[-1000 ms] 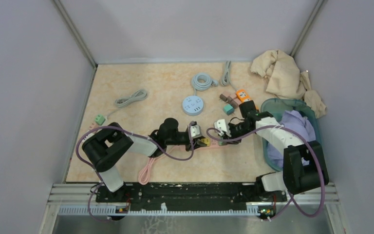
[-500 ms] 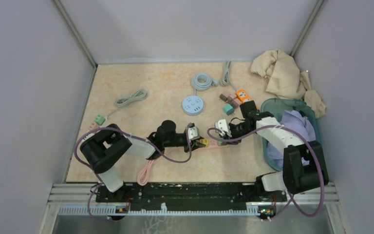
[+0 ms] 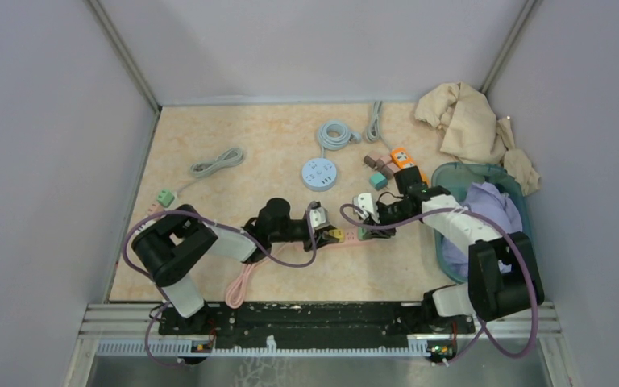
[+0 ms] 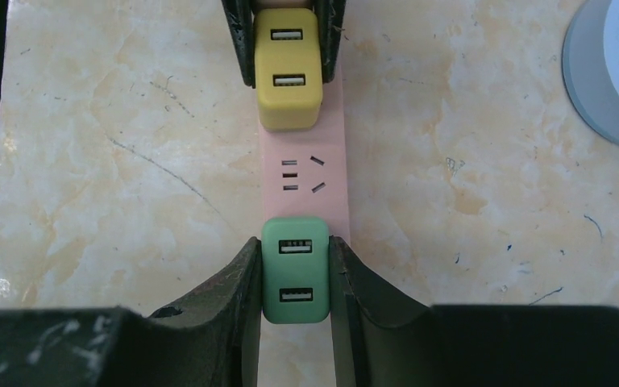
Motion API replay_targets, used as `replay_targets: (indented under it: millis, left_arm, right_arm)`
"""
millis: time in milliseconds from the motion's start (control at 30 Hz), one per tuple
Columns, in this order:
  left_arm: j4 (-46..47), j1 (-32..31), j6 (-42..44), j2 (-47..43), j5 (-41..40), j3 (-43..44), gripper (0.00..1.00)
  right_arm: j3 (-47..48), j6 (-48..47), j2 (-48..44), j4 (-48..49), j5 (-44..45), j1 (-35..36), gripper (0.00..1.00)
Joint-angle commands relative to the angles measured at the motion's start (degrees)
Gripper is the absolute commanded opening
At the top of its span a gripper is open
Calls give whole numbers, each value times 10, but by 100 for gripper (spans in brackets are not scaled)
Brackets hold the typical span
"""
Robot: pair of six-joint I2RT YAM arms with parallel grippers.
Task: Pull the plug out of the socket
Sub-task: Remove the plug from the socket.
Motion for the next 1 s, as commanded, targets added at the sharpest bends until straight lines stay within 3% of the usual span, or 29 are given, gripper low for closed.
replay_targets:
  millis: [0,167,433,600,800,967]
  left_arm:
    - [-66,0,1,4,-4,-8,1]
    - [-78,0,8,-6,-7,-15,1]
    - [-95,1,12,-5,-5,-9,1]
    - [-104,2,10,2,-1,0,1]
    - [-108,1,5,14,7,11,1]
    - [-115,1,7,9,4,10,1]
  right_arm:
    - [16,76,-14,81,-93,10,0]
    - [21,26,-18,38,-88,-27,0]
    - [13,-144,-1,-71,-71,-32,0]
    - [12,-205,16,-107,-121,-26,0]
    - [1,-133,-2,-37,-123,17,0]
    - [27,-49,1,-17,-149,13,0]
